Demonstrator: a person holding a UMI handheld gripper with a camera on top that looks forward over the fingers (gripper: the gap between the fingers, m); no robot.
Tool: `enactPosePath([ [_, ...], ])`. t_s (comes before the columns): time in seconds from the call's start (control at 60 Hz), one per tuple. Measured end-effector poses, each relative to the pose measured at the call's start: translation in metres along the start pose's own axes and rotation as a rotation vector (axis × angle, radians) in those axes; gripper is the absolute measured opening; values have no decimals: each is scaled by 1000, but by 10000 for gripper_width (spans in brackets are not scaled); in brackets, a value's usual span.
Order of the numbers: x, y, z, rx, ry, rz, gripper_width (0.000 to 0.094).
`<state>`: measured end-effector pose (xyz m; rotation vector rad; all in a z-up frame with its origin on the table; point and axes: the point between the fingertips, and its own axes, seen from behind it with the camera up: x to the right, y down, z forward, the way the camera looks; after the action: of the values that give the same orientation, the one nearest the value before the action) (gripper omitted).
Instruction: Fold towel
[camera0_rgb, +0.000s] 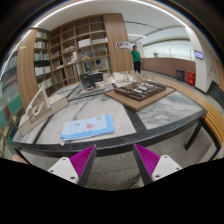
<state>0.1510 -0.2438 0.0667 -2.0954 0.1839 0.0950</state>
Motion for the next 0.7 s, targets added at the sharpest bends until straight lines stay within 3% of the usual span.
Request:
enactPosePath([
  [0.35, -39, -9, 57, -30, -72, -74, 769],
  [0.583, -144, -30, 135, -57, -157, -211, 725],
  [0.7, -216, -28, 166, -54, -251, -268, 680],
])
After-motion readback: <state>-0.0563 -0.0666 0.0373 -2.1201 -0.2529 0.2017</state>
